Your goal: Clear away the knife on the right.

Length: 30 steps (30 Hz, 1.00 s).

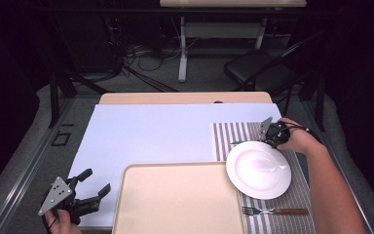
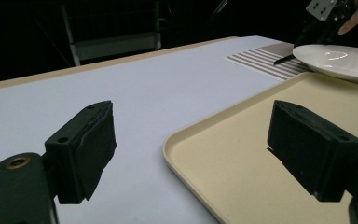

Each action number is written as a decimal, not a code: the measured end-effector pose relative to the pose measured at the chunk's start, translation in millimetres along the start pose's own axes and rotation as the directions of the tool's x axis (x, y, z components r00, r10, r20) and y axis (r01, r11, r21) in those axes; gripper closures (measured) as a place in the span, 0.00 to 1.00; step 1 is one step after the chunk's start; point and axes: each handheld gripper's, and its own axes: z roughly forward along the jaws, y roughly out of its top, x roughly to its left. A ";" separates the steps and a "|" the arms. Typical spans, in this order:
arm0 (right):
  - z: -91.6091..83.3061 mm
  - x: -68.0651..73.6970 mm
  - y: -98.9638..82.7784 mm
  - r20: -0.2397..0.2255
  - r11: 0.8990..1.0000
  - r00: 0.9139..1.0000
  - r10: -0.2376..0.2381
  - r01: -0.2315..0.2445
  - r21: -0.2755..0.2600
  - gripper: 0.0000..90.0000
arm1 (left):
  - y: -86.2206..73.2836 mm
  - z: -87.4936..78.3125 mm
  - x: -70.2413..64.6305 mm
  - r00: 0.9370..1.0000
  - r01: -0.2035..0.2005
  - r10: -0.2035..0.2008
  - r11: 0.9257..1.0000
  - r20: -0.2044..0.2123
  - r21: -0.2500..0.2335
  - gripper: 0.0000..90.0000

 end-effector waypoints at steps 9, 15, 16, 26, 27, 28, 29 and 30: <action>1.1 1.3 1.5 -0.010 1.000 1.000 -0.010 0.010 0.004 0.73 | 0.0 -0.2 -0.3 1.000 0.003 -0.003 1.000 -0.001 -0.002 0.17; 1.2 2.0 2.5 -0.009 1.000 1.000 -0.018 0.018 0.010 0.74 | -0.1 0.0 0.1 1.000 0.006 -0.006 1.000 0.002 -0.005 0.17; 0.9 2.2 2.7 -0.014 1.000 1.000 -0.019 0.020 0.017 0.75 | -0.1 -0.1 0.1 1.000 0.004 -0.004 1.000 0.001 -0.002 0.17; 1.2 2.9 3.2 -0.027 1.000 0.999 -0.024 0.024 0.017 0.80 | -0.1 0.0 0.1 1.000 0.002 -0.002 1.000 0.002 -0.001 0.17; 1.2 3.0 3.3 -0.027 1.000 0.999 -0.024 0.024 0.017 0.80 | -0.1 0.1 0.1 1.000 0.002 -0.002 1.000 0.002 -0.001 0.17; 1.2 3.0 3.4 -0.026 1.000 0.999 -0.025 0.025 0.017 0.80 | 0.0 0.2 0.1 1.000 0.001 -0.001 1.000 0.003 -0.001 0.17; 1.4 2.0 3.8 -0.024 0.999 0.999 -0.041 0.042 0.015 0.80 | 0.0 0.2 0.0 1.000 0.000 0.000 1.000 0.003 -0.001 0.17; 0.9 1.7 4.1 -0.027 0.999 0.999 -0.046 0.046 0.023 0.80 | 0.0 0.2 -0.1 1.000 0.000 0.000 1.000 0.003 0.000 0.17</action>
